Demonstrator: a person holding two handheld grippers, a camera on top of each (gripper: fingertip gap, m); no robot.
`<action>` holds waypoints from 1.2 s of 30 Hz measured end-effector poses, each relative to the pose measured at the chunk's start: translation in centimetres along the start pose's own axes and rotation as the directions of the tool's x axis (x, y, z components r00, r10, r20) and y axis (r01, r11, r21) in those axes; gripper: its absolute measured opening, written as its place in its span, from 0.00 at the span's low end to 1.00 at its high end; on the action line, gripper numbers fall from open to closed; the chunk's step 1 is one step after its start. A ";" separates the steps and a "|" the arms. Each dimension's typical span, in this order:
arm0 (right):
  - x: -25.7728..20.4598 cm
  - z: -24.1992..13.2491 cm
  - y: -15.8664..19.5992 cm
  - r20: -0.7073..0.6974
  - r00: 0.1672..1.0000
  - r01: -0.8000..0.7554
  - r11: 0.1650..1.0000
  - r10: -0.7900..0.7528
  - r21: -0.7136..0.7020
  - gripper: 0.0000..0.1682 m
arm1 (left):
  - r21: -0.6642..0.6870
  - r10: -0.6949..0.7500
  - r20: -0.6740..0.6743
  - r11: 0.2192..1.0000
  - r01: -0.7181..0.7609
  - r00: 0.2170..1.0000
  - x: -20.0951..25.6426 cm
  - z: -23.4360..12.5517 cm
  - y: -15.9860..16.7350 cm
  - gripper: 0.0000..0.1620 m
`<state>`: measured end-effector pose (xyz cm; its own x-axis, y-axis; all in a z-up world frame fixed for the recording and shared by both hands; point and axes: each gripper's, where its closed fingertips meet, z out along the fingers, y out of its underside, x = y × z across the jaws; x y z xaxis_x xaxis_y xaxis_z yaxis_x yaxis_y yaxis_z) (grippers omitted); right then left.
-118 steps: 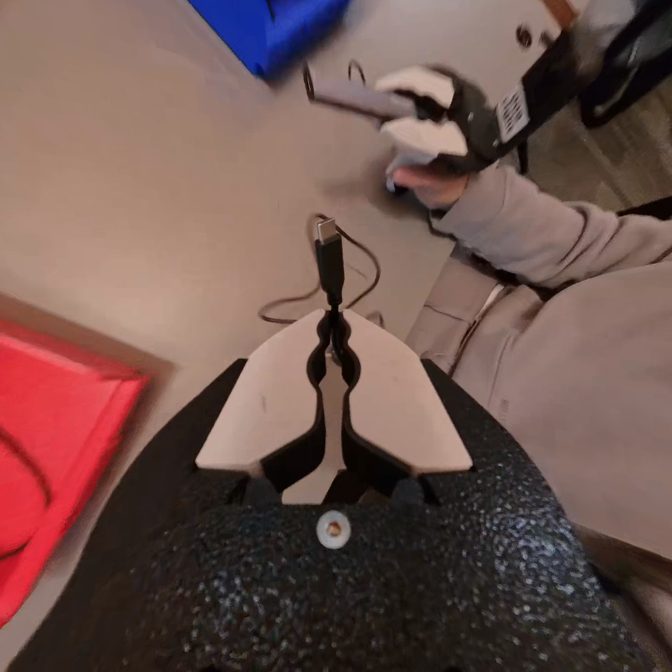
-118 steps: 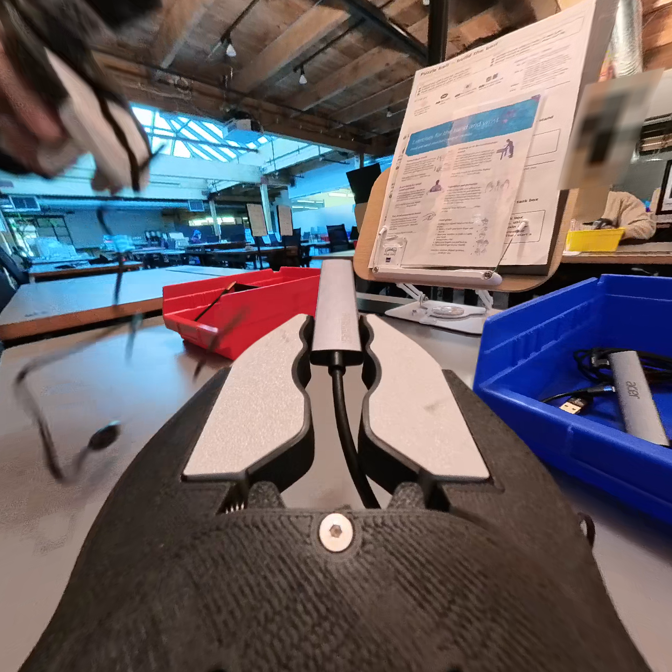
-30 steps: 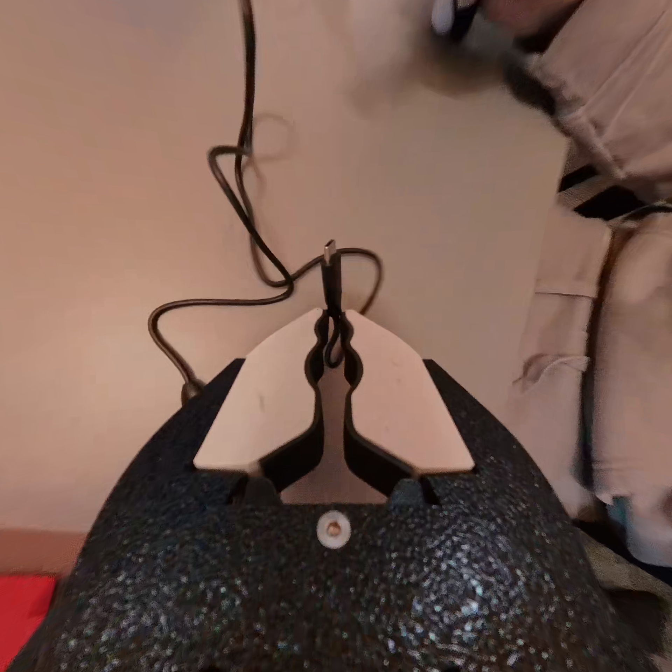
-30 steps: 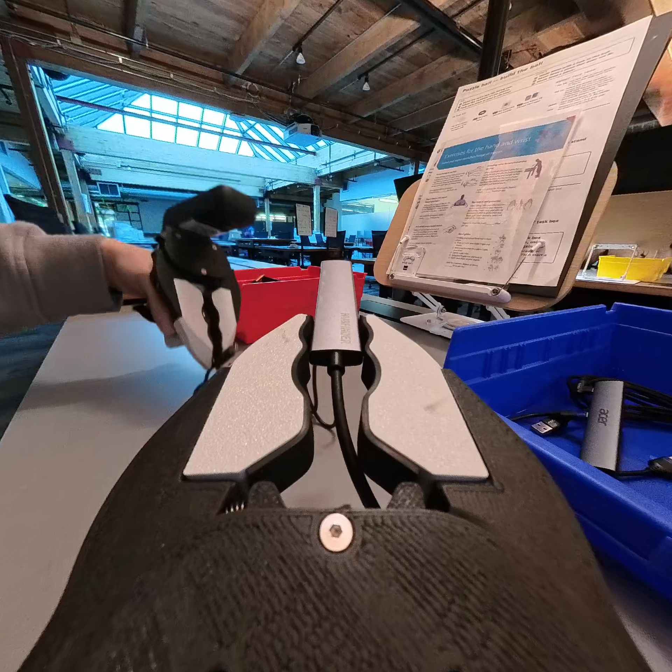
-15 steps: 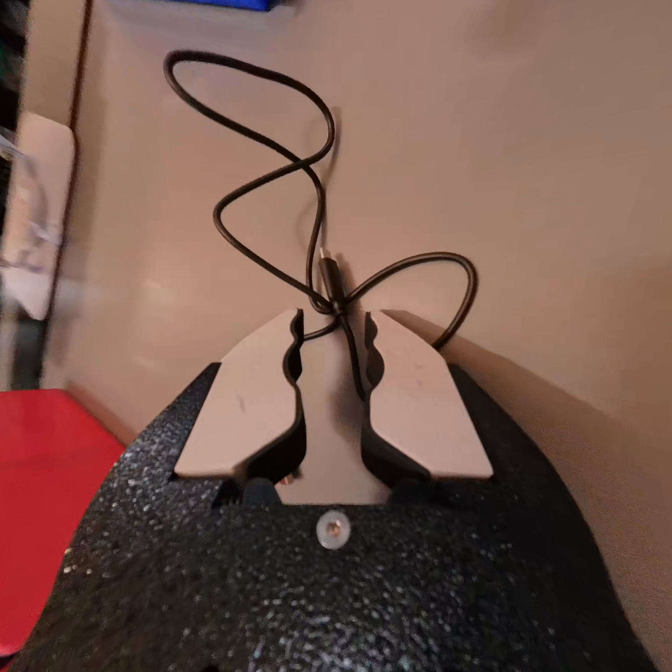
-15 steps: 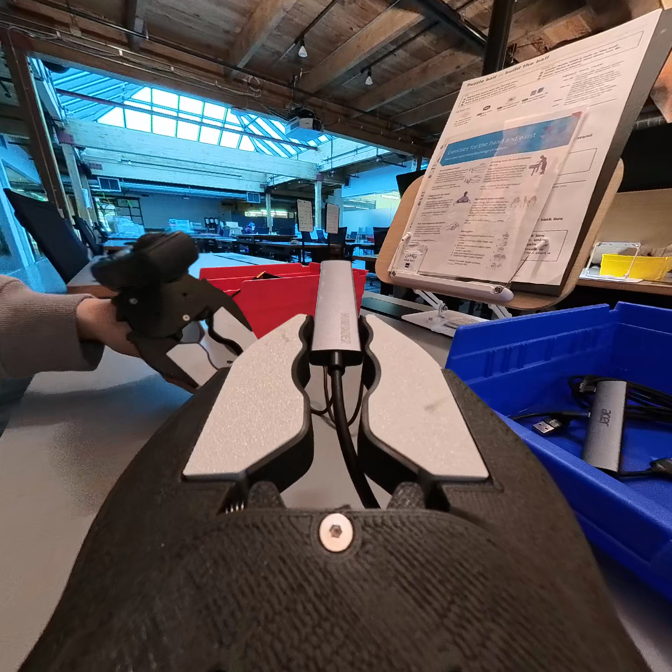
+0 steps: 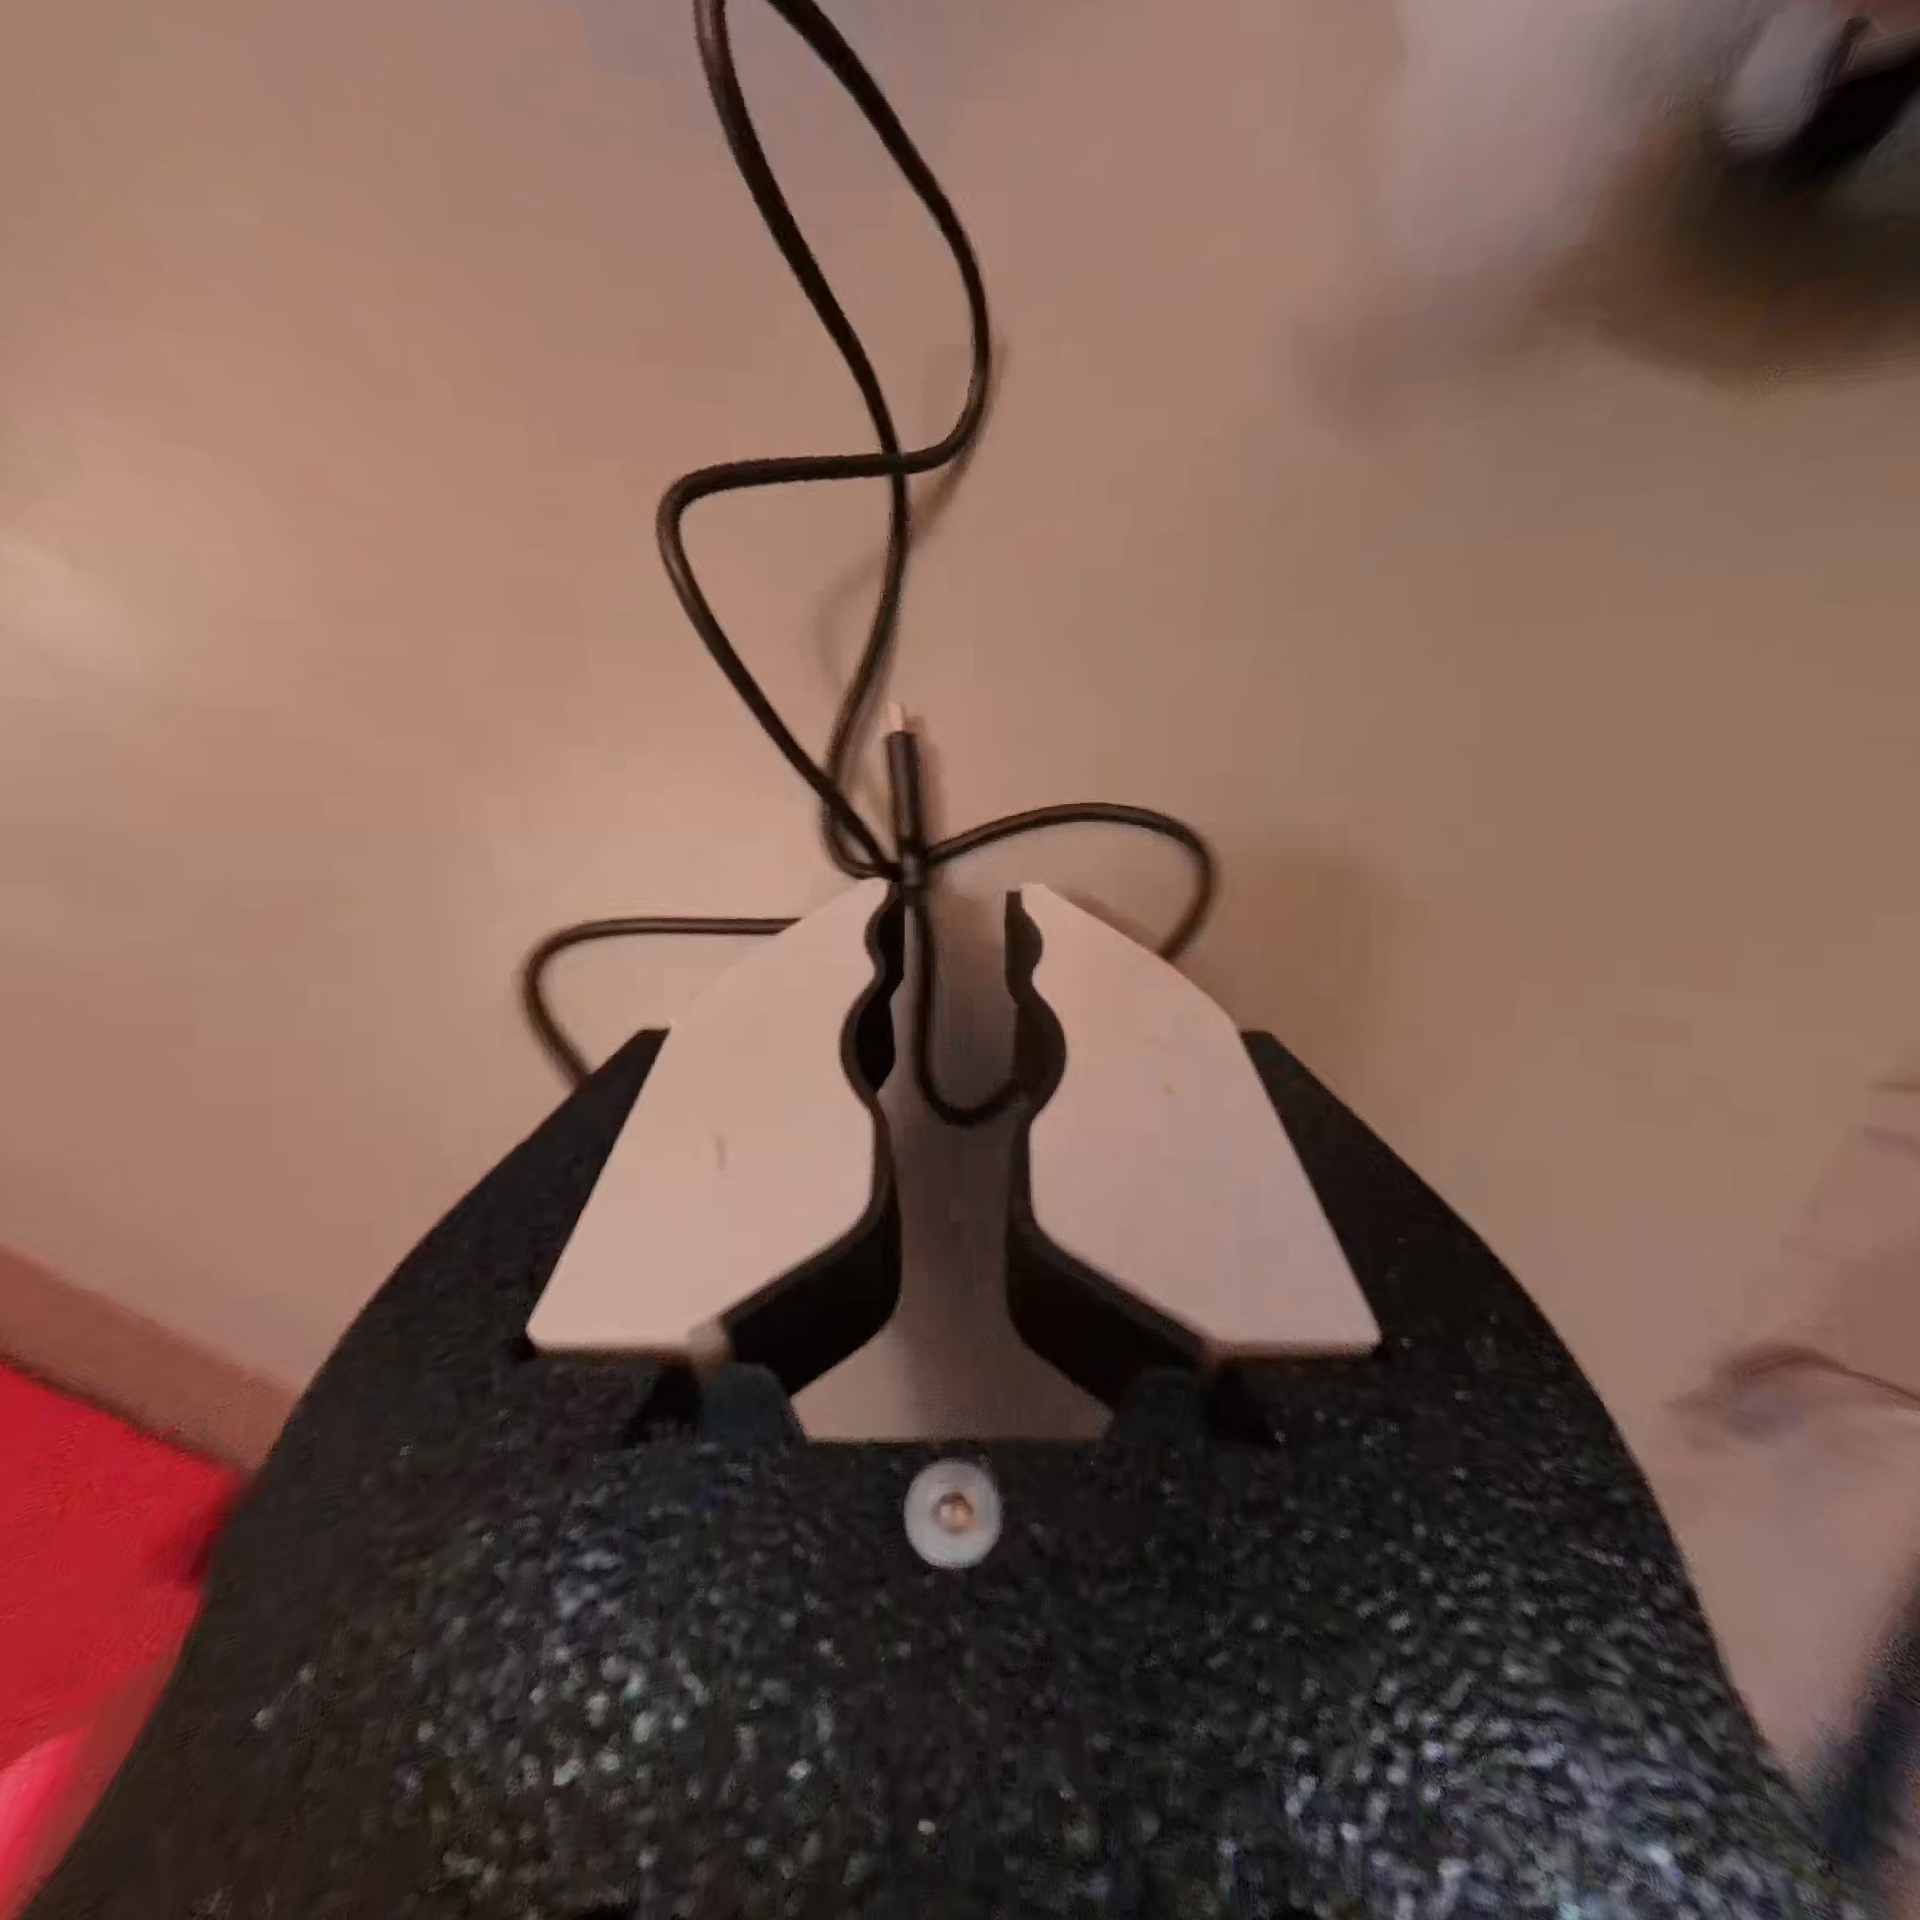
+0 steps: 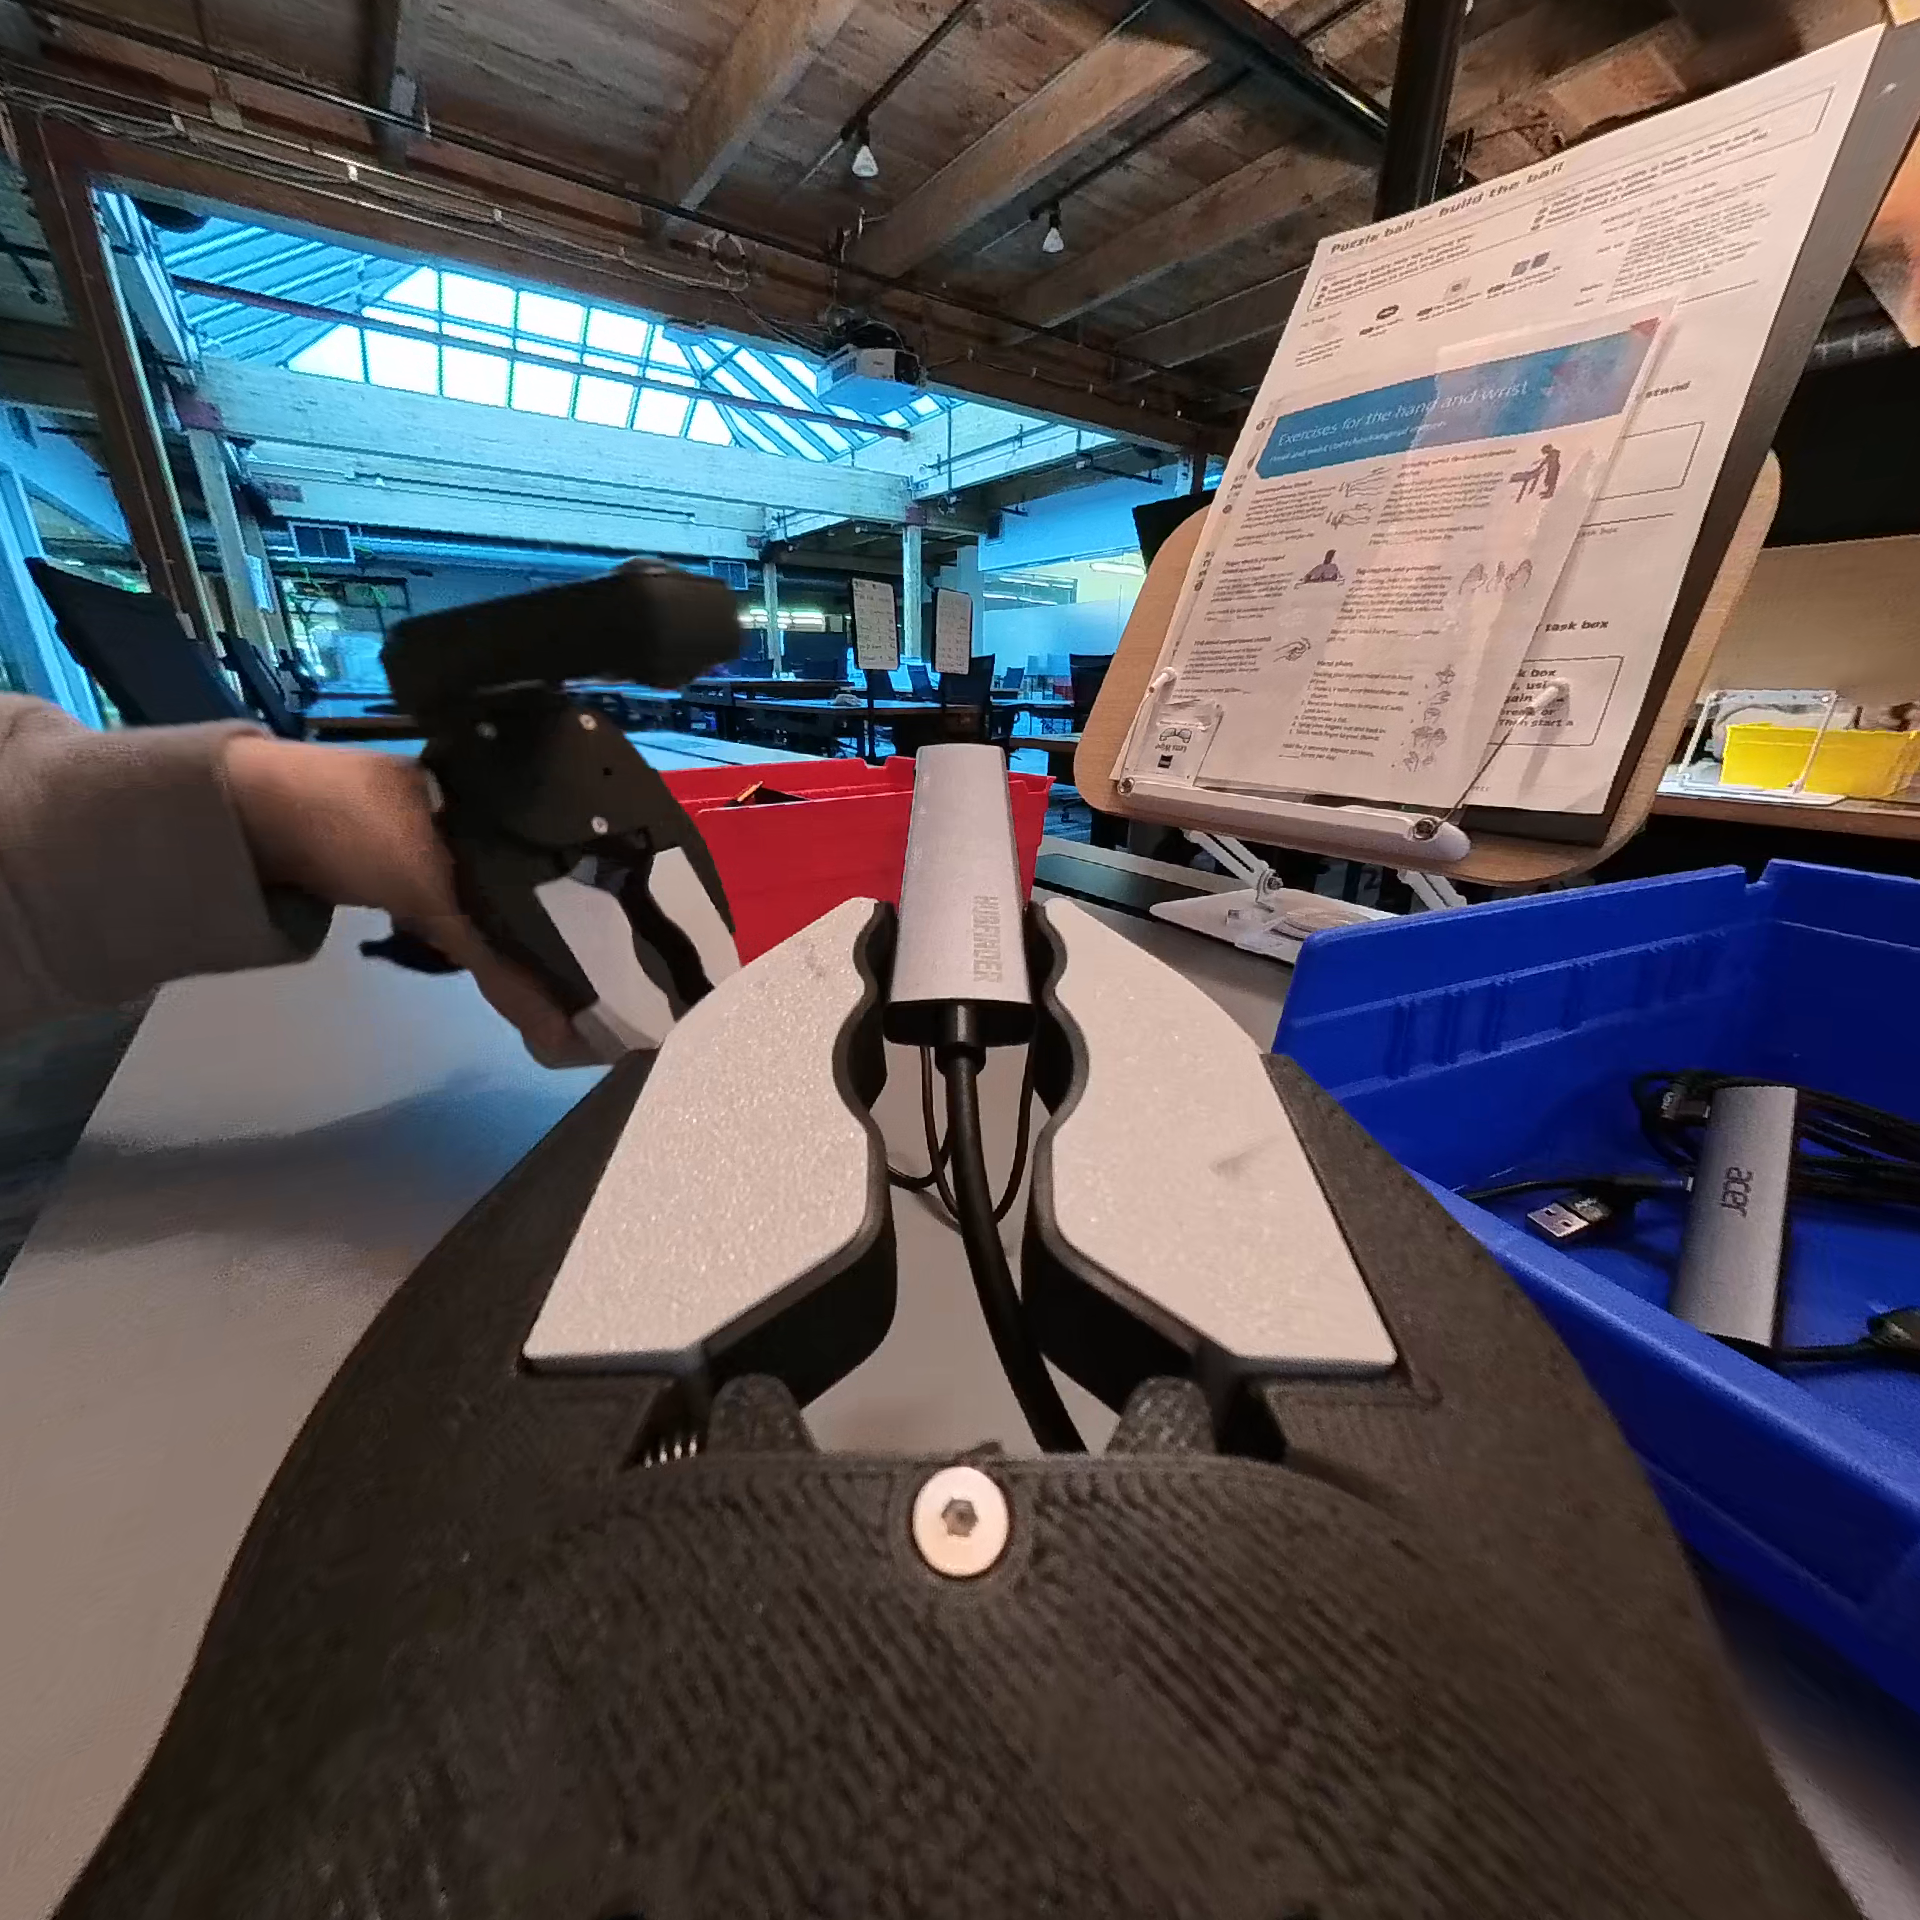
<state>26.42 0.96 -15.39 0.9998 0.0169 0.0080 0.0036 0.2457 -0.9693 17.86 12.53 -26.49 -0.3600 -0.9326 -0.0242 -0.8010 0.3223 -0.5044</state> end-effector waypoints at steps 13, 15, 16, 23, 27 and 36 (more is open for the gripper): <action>0.0 0.0 0.0 0.003 1.000 0.001 1.000 -0.001 0.001 0.14 | -0.258 -0.522 -0.419 0.853 0.454 0.743 0.5 0.3 -0.3 0.18; 0.0 0.0 0.0 0.004 1.000 -0.002 1.000 0.002 0.001 0.14 | -0.289 -0.530 -0.384 0.846 0.447 0.756 0.2 0.5 0.5 0.19; 0.0 0.0 0.0 0.005 1.000 -0.003 1.000 0.003 0.000 0.14 | -0.298 -0.533 -0.370 0.844 0.446 0.761 0.0 0.5 0.8 0.19; -0.1 0.1 0.1 0.010 1.000 0.001 1.000 -0.001 -0.009 0.14 | -0.350 -0.580 -0.466 0.814 0.463 0.668 1.1 0.9 0.8 0.12; -0.4 0.2 0.2 0.026 1.000 0.007 1.000 -0.007 -0.016 0.14 | -0.354 -0.610 -0.519 0.791 0.498 0.599 1.4 1.5 0.7 0.02; -3.1 0.4 1.6 0.211 0.977 0.018 0.990 0.012 -0.137 0.14 | 0.274 0.100 -0.261 0.961 -0.025 0.960 1.2 -2.7 -2.8 0.01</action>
<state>23.32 1.72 -16.86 0.9733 0.2243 0.0482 0.0237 0.1105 -0.9936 18.36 10.98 -22.82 -0.5503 -0.8211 0.1517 -0.6297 0.2888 -0.7211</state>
